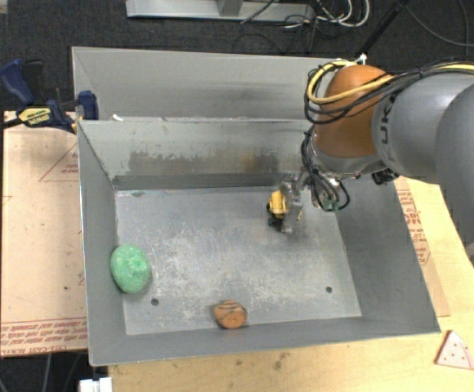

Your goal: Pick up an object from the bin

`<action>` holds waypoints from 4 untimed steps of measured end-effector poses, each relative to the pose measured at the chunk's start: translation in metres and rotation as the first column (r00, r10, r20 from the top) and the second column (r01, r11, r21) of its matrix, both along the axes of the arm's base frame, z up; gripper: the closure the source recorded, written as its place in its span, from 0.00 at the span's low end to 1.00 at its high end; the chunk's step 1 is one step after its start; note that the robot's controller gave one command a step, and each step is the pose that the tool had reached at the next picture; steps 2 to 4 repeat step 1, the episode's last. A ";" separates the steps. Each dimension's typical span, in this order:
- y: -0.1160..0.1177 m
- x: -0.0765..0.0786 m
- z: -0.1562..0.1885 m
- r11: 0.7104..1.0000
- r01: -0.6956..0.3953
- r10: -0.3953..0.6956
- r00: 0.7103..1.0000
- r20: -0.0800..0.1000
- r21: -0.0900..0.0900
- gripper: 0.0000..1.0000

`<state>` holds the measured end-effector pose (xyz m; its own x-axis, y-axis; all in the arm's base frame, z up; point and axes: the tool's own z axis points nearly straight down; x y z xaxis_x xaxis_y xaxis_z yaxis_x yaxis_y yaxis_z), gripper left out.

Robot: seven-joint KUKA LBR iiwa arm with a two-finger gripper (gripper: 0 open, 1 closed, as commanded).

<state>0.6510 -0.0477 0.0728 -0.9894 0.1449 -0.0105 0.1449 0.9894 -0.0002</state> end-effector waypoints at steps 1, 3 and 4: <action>0.003 -0.001 0.000 1.000 0.011 -0.011 1.000 -0.002 0.001 1.00; 0.003 -0.001 0.000 1.000 0.011 -0.011 1.000 -0.002 0.001 1.00; 0.003 -0.001 0.000 1.000 0.011 -0.011 1.000 -0.002 0.001 1.00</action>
Offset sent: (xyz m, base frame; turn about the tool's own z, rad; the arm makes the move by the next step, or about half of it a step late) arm 0.0002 -0.0002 0.0652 0.0000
